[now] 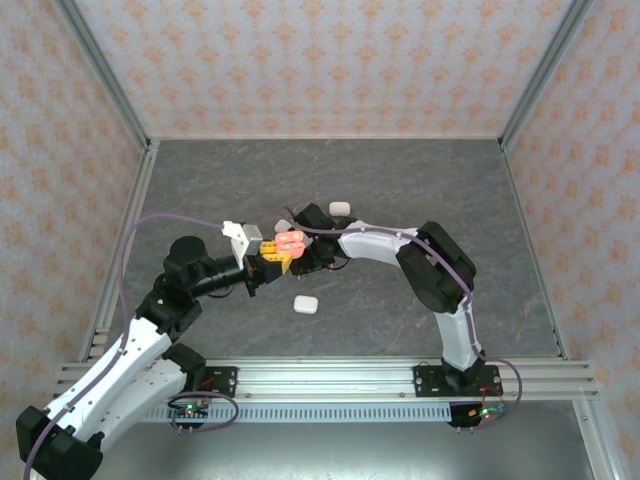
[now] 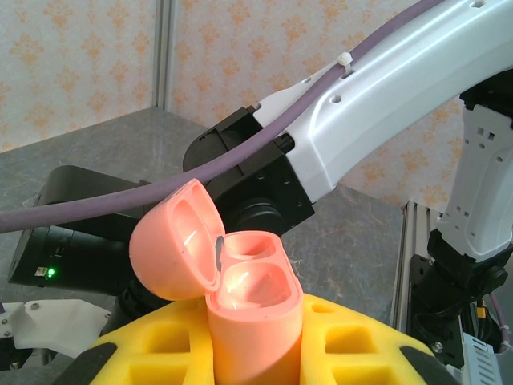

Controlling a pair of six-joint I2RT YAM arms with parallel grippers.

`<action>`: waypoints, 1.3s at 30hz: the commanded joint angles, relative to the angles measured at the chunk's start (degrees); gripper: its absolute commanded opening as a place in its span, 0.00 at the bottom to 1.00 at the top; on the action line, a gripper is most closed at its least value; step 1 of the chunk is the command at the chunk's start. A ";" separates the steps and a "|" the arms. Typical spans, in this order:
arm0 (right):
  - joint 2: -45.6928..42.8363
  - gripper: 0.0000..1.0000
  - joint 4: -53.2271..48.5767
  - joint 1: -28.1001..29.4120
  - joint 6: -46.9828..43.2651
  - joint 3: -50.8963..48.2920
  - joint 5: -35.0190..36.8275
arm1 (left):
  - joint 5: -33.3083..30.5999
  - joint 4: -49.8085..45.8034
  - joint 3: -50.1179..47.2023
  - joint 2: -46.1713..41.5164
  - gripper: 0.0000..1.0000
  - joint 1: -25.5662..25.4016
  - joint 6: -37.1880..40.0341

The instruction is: Insert wireless bluetooth earbuds into charging case

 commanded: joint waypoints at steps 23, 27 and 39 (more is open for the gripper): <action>-2.94 0.21 -3.83 1.60 -0.63 -5.72 1.61 | 0.85 2.72 2.47 1.45 0.00 0.41 -0.14; -6.15 0.20 -1.65 1.55 -0.18 -6.95 3.75 | 0.83 2.73 2.62 1.50 0.00 0.43 -0.25; -27.50 0.18 0.24 -4.28 -0.57 -15.98 13.08 | 2.93 5.67 1.95 3.02 0.00 0.08 -1.61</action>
